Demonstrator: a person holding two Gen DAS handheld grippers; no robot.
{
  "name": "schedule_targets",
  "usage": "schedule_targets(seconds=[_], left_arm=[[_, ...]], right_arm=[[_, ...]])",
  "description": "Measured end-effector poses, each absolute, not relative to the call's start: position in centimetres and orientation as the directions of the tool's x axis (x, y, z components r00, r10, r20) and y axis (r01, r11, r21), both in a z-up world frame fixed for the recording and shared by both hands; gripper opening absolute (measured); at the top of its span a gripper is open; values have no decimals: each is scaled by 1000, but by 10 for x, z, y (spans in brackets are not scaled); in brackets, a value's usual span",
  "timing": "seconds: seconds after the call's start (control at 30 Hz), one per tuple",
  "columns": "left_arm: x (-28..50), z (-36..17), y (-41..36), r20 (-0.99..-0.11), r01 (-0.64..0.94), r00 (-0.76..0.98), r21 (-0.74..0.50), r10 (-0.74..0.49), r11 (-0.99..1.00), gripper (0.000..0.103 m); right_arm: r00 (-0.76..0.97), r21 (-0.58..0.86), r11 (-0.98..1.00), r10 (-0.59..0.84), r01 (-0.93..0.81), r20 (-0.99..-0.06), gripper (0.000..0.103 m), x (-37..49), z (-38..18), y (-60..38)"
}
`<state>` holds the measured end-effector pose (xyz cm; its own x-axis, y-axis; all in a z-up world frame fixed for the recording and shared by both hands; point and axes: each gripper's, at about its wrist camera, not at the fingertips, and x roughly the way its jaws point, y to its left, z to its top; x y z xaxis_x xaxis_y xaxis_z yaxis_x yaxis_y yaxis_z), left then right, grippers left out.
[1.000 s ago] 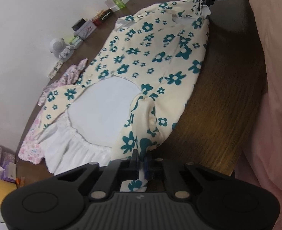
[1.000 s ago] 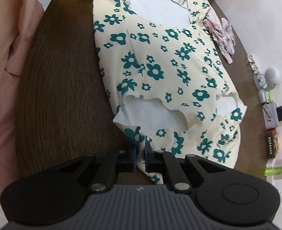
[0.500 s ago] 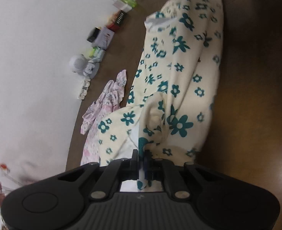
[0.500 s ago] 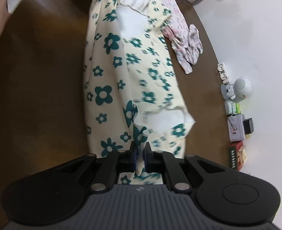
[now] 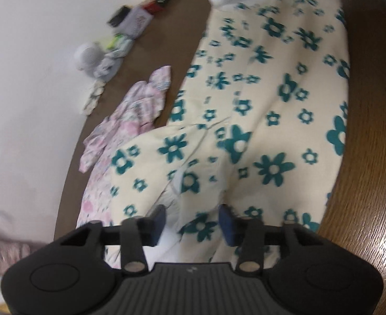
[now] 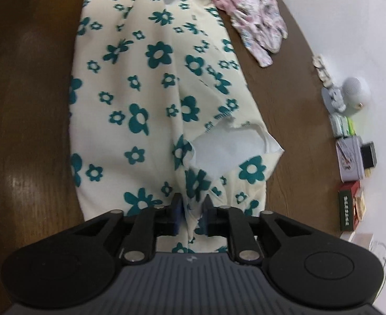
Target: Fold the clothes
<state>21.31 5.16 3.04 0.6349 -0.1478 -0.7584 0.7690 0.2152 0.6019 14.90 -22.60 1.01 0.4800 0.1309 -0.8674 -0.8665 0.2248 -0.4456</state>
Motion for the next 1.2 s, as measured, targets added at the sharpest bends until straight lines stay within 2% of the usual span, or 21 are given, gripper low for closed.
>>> schedule_targets(seconds=[0.03,0.13,0.23,0.37,0.47,0.67,1.07,1.13,1.17,1.2], left_arm=[[211,37,56,-752,764,639,596,-160,249,48],[200,59,66,-732,754,641,548,-230,362,48],[184,70,61,-729,794,591,451,-345,408,45],[171,59,36,-732,847,512,343,-449,407,31],[172,41,21,-733,855,484,282,-477,434,28],[189,21,29,-746,857,443,190,-497,479,29],[193,34,128,-757,766,510,186,-407,615,29],[182,44,137,-756,774,510,194,-411,603,39],[176,47,140,-759,779,509,204,-407,593,49],[169,48,142,-768,783,507,220,-392,582,53]], right_arm=[[492,-447,259,144,-856,-859,35,148,15,-231],[530,-439,366,200,-820,-824,35,145,33,-244],[539,-382,437,327,-814,-776,35,136,52,-245],[447,-270,384,515,-883,-732,35,114,49,-214],[385,-218,341,566,-914,-729,35,105,29,-188],[321,-112,362,591,-926,-741,35,115,-1,-182],[339,-1,492,598,-870,-726,39,122,-5,-237],[347,-4,499,596,-866,-725,40,121,-5,-236],[349,-5,502,594,-865,-725,40,120,-5,-236],[350,-5,504,593,-864,-725,41,120,-5,-236]])
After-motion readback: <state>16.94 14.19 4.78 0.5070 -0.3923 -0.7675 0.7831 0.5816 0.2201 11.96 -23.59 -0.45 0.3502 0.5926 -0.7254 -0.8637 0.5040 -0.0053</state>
